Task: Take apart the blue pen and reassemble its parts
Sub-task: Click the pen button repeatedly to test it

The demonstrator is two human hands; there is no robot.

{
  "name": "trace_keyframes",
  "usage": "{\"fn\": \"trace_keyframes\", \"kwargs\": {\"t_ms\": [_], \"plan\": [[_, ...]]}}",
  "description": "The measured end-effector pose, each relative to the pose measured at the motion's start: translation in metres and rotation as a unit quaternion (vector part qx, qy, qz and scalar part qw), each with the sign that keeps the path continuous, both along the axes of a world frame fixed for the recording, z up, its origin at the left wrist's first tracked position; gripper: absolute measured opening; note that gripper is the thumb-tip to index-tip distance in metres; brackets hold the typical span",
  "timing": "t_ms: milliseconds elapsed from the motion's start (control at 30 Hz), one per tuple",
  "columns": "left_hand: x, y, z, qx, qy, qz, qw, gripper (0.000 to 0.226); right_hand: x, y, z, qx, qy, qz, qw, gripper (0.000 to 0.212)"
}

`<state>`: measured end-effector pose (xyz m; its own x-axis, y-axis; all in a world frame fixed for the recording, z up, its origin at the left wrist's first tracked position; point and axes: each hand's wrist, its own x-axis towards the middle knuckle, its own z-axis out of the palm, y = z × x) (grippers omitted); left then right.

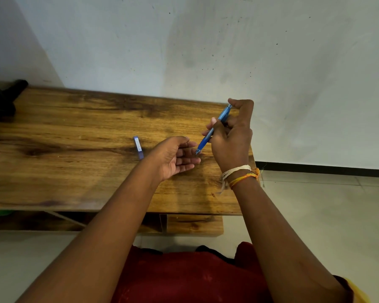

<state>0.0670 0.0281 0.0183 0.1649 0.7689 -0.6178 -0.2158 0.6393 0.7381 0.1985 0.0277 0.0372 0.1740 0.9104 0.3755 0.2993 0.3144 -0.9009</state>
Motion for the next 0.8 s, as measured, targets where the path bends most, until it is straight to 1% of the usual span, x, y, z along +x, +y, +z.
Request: {"fn": "trace_keyframes", "kwargs": {"t_ms": [300,467,633,800], "plan": [[-0.005,0.0,0.0,-0.001,-0.003,0.003,1.0,0.023,-0.006,-0.002,-0.002,0.013,0.0,-0.004,1.0,0.045],[-0.006,0.0,0.0,-0.004,0.0,0.008,1.0,0.025,-0.006,-0.002,-0.001,0.014,0.025,-0.021,0.999,0.041],[-0.009,0.0,0.0,-0.003,0.001,0.013,1.0,0.026,-0.008,-0.002,0.0,0.014,0.027,-0.044,0.999,0.036],[-0.01,0.0,0.0,-0.004,0.004,0.014,1.0,0.026,-0.011,-0.003,0.001,0.019,0.02,-0.041,0.999,0.04]]}}
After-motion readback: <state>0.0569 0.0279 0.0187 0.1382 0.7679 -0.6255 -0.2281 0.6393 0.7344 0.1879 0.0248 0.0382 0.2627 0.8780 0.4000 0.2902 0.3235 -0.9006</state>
